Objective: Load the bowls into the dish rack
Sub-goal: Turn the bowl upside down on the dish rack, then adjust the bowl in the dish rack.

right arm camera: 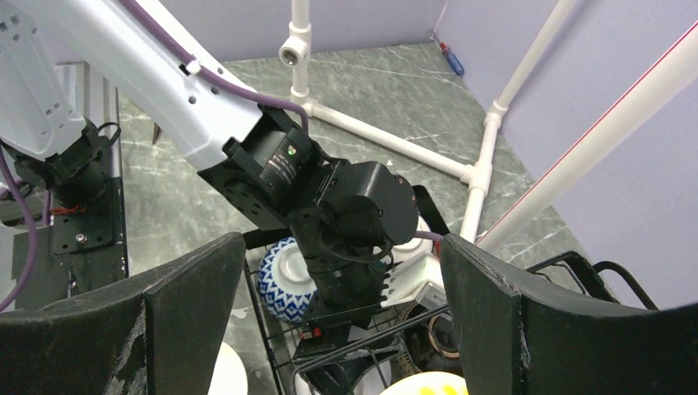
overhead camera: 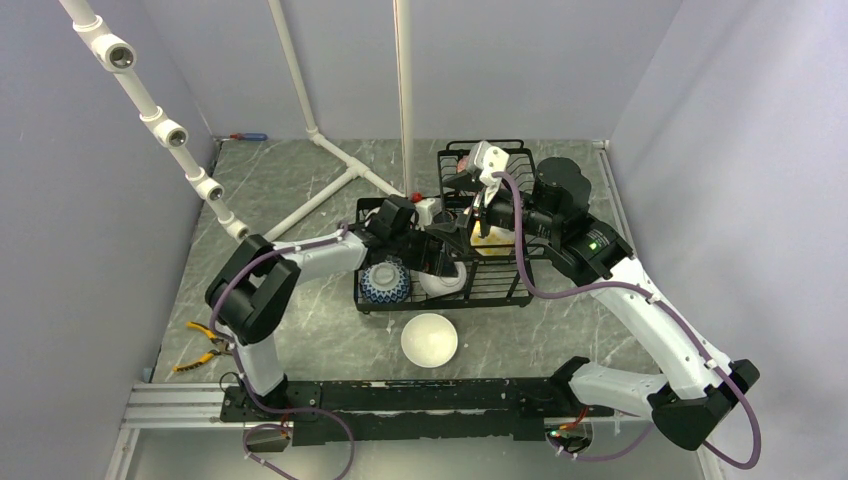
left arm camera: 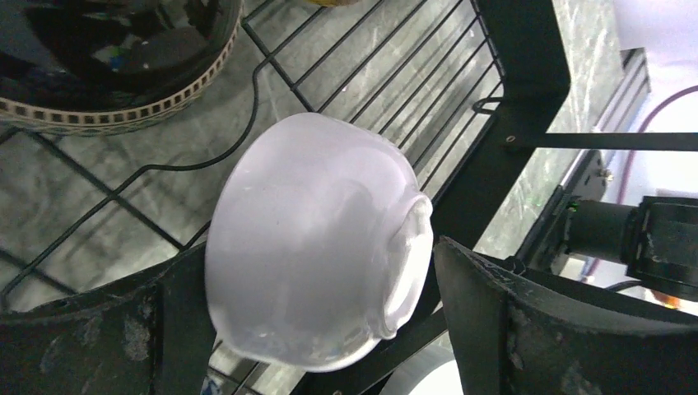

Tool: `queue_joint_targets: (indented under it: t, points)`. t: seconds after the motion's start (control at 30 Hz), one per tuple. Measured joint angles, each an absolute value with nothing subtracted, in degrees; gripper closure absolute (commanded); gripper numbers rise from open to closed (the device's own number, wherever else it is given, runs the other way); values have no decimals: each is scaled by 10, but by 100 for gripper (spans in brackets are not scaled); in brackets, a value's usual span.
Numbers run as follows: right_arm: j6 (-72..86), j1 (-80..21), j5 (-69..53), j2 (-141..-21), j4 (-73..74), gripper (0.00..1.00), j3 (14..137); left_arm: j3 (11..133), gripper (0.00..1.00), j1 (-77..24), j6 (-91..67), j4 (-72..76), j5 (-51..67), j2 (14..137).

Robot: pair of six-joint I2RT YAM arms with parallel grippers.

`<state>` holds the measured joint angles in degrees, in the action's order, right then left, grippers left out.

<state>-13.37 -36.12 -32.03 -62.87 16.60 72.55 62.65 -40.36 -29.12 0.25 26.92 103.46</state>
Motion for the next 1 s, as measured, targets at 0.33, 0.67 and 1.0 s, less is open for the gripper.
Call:
queue_joint_targets:
  t: [0.33,0.67,1.0]
  points:
    - [-134,-361,-322,-629,165,8,725,628,5,-414,-173,-66,161,982]
    - [-134,-361,-322,-629,164,8,723,573,5,-434,-118,-49,52,875]
    - [-134,-361,-322,-624,162,8,722,517,64,-425,-157,-16,74,855]
